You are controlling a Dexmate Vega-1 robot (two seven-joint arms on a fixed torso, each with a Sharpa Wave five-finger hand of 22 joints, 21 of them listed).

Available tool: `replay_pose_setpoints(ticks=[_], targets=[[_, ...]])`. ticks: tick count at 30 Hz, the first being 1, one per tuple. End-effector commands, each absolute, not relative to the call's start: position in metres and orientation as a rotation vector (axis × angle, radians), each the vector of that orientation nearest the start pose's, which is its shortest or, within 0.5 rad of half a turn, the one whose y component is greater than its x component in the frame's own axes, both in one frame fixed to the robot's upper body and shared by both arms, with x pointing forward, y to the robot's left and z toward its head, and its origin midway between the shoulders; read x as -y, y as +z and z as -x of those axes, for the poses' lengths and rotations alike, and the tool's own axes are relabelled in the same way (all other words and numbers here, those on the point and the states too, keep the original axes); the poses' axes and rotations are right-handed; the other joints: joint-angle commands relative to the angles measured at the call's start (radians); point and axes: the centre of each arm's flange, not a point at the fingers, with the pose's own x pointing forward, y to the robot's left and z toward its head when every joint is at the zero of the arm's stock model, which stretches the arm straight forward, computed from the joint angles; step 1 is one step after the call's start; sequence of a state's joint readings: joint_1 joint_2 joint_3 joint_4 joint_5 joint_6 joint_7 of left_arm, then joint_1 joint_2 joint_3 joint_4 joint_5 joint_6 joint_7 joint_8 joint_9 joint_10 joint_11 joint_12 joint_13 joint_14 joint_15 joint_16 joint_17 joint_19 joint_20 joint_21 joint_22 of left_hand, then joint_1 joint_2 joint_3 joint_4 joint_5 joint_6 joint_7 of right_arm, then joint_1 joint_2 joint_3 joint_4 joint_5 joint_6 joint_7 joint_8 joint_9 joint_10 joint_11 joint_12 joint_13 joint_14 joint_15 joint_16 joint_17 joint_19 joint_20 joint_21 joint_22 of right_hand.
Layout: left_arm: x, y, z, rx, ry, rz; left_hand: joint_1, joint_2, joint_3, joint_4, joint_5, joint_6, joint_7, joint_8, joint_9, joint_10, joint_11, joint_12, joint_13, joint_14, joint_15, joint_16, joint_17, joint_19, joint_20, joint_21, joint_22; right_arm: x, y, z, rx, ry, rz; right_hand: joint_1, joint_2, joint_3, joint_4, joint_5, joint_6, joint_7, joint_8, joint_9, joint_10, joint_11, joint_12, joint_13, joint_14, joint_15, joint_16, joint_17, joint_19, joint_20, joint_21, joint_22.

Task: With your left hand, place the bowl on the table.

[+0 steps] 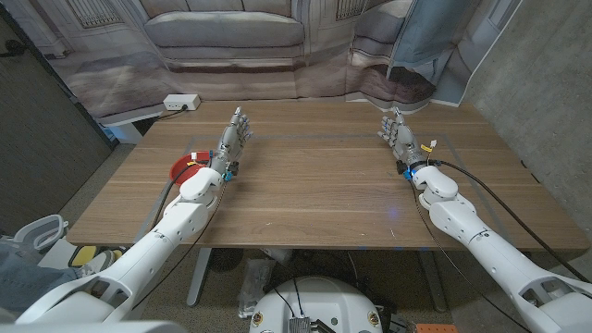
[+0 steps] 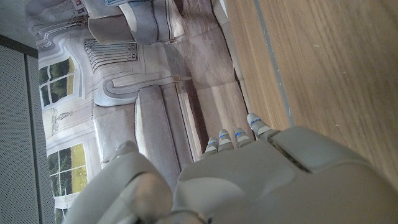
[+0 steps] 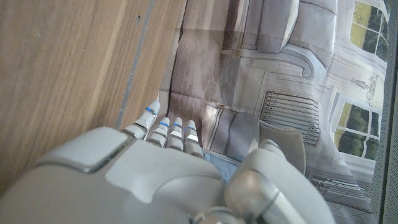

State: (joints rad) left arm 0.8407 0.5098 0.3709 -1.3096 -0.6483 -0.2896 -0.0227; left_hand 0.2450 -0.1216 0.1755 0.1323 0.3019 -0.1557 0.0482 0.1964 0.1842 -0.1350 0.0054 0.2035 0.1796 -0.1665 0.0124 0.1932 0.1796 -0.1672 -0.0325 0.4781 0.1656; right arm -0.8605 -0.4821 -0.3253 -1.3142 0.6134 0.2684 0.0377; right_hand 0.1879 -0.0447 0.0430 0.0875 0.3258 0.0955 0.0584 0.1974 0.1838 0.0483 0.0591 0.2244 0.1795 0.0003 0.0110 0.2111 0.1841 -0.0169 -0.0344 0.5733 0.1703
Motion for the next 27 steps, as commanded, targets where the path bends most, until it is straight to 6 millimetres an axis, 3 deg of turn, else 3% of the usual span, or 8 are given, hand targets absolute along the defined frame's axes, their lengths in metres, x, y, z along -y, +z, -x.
replay_pose_setpoints(ticks=[1,27], targets=[[-0.284,-0.027,-0.65,0.589,-0.21,0.039,0.01,0.002,0.009,-0.001,0.005,-0.006,0.002,0.005,0.001,-0.005,0.001,0.007,0.005,-0.012,0.001,0.004,0.002,-0.052,-0.039,0.004,0.004,0.293,-0.034,-0.649,0.587,0.191,-0.048,0.009,0.0,0.001,0.002,0.004,0.014,0.001,0.007,0.001,0.006,-0.003,0.005,0.002,0.006,0.0,0.006,0.002,0.007,-0.054,0.003,0.004],[-0.271,-0.019,-0.631,0.612,-0.2,0.003,0.031,0.027,0.008,-0.012,0.019,0.061,0.006,0.02,0.001,0.06,-0.001,0.023,0.006,0.04,0.002,0.014,0.001,-0.013,-0.036,-0.016,0.005,0.298,-0.042,-0.646,0.591,0.192,-0.034,0.013,0.003,-0.002,-0.001,0.004,0.011,0.001,0.002,0.002,0.008,-0.001,0.001,0.002,0.011,0.001,0.002,0.003,0.012,-0.054,-0.01,0.004]])
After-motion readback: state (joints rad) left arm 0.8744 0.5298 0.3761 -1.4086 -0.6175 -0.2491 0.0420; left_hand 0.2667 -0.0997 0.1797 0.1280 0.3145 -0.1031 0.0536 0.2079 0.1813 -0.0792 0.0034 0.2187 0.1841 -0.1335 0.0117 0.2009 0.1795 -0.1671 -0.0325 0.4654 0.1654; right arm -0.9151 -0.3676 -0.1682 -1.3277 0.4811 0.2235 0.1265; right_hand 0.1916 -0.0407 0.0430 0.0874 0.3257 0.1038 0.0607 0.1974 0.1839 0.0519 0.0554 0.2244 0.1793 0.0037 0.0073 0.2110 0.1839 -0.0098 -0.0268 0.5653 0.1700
